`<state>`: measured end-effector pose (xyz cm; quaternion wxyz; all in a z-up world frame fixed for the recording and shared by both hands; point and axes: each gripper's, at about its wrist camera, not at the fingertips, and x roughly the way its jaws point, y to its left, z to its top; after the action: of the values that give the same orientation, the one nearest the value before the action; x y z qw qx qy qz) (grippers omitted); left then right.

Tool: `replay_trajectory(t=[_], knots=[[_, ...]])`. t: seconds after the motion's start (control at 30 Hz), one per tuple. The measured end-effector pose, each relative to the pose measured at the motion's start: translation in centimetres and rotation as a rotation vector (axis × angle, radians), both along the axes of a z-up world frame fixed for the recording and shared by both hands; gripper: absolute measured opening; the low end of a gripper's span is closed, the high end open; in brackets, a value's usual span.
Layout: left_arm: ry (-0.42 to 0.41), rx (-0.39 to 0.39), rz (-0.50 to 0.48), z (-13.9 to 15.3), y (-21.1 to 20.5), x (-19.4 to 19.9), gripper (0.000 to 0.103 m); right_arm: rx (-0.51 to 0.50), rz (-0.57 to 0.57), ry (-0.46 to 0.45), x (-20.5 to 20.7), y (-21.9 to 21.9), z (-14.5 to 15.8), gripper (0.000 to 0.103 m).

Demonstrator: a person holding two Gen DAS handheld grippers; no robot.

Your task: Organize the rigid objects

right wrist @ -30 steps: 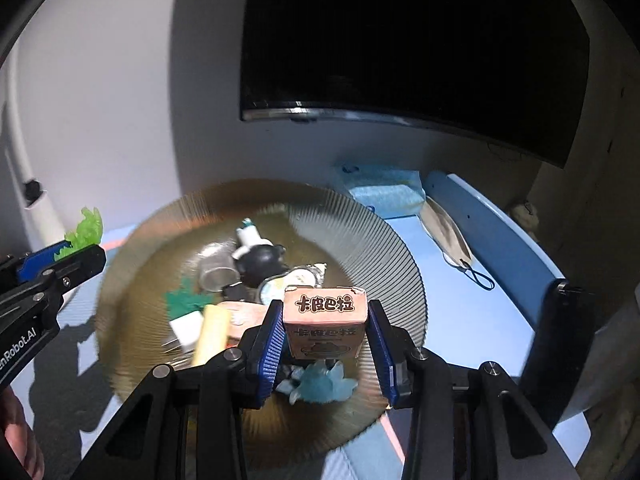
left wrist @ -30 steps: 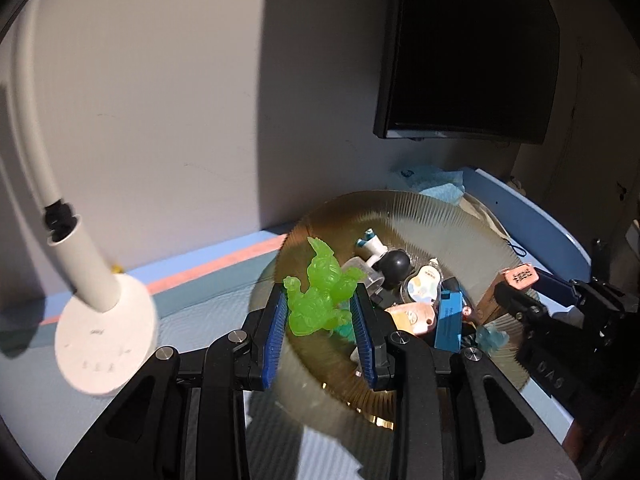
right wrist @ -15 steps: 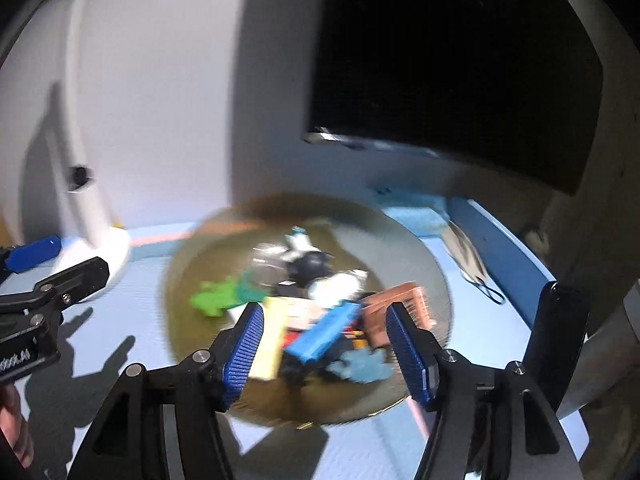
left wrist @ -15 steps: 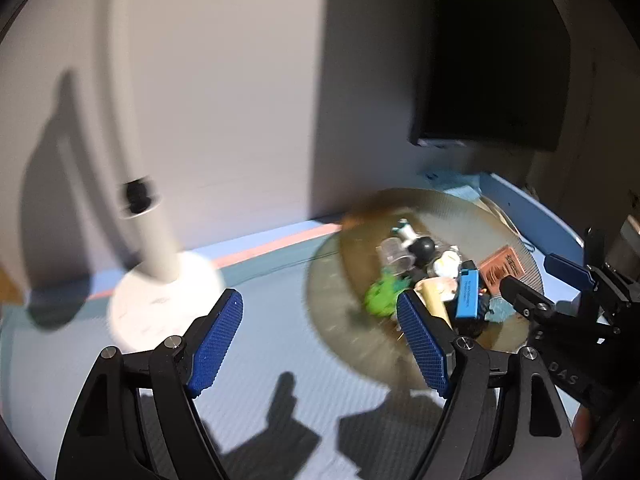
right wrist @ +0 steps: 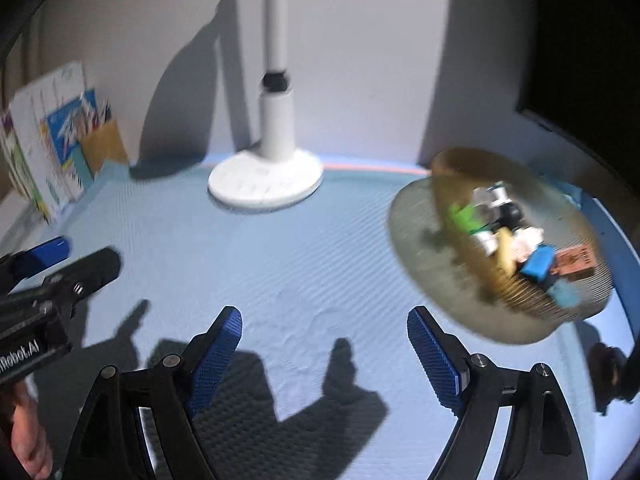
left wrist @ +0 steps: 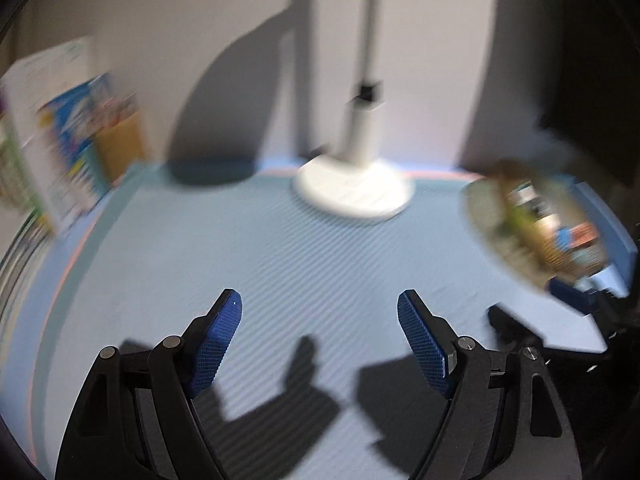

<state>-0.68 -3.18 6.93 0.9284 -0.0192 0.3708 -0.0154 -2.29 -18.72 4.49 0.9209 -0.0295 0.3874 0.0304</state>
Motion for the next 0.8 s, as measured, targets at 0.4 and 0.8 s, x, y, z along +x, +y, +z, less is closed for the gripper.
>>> replay_trajectory(t=[0.4,0.8], knots=[[0.042,-0.015,0.011,-4.2,2.0,0.0,0.081,-0.007,0.006,0.061,0.1,1.2,-4.0,0.086],[0.011,0.048,0.012,-4.1,0.9,-0.8,0.089,-0.005,-0.013,0.023,-0.7,0.8,-3.5,0.094]])
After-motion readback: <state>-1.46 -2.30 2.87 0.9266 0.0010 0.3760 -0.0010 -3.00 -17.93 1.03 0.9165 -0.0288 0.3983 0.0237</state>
